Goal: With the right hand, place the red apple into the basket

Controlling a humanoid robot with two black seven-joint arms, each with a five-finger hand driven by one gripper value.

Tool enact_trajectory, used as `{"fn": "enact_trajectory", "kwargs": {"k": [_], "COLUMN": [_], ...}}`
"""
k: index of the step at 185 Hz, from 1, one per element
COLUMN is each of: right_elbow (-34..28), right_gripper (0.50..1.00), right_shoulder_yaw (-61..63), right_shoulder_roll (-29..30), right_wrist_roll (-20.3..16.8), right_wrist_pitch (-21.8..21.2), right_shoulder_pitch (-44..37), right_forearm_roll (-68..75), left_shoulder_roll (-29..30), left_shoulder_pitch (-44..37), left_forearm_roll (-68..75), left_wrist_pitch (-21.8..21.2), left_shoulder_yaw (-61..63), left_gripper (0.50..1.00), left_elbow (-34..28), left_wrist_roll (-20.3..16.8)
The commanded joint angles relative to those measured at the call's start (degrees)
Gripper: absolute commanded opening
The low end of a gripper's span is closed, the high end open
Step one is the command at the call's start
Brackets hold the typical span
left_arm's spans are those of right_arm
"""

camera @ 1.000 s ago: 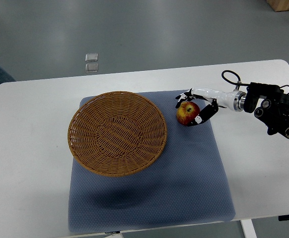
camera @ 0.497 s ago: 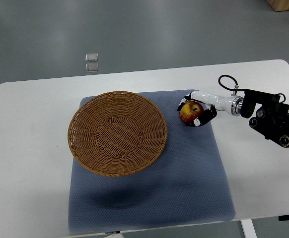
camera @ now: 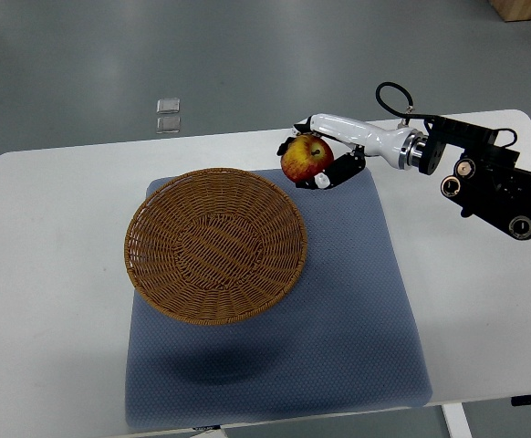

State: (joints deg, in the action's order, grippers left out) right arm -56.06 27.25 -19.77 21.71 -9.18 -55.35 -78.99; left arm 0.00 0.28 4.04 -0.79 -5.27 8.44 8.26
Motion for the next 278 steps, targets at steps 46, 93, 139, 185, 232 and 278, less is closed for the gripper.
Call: {"fn": "enact_trajectory", "kwargs": {"k": [46, 93, 139, 185, 232, 278], "right_elbow": [0.78, 7.64, 11.59, 11.24, 11.5, 13.52], "right_gripper": [0.5, 0.5, 0.919, 0.921, 0.917, 0.915], "right_shoulder_yaw": [-9.06, -14.42, -16.62, -10.47, 1.93, 2.37], "right_shoulder_roll": [10.01, 17.13, 19.68, 17.75, 9.84, 2.89], "right_wrist_roll": [-0.61, -0.88, -0.79, -0.44, -1.05, -5.97], "right_wrist_pitch": [-0.31, 0.04, 1.8, 1.8, -4.44, -6.29], "right_shoulder_pitch": [-5.29, -5.82, -4.41, -4.06, -0.98, 5.08], "right_forearm_roll": [-2.57, -4.95, -4.42, -1.17, 22.03, 57.63], "left_shoulder_roll": [0.0, 0.0, 0.0, 0.0, 0.0, 0.0], "left_shoulder_pitch": [-0.1, -0.1, -0.01, -0.01, -0.01, -0.01], "left_forearm_roll": [0.0, 0.0, 0.0, 0.0, 0.0, 0.0], "left_wrist_pitch": [0.0, 0.0, 0.0, 0.0, 0.0, 0.0], "left_shoulder_yaw": [0.0, 0.0, 0.0, 0.0, 0.0, 0.0], "left_gripper": [1.0, 1.0, 1.0, 1.0, 1.0, 1.0], "left_elbow": [0.0, 0.0, 0.0, 0.0, 0.0, 0.0], "left_wrist_roll": [0.0, 0.0, 0.0, 0.0, 0.0, 0.0]}}
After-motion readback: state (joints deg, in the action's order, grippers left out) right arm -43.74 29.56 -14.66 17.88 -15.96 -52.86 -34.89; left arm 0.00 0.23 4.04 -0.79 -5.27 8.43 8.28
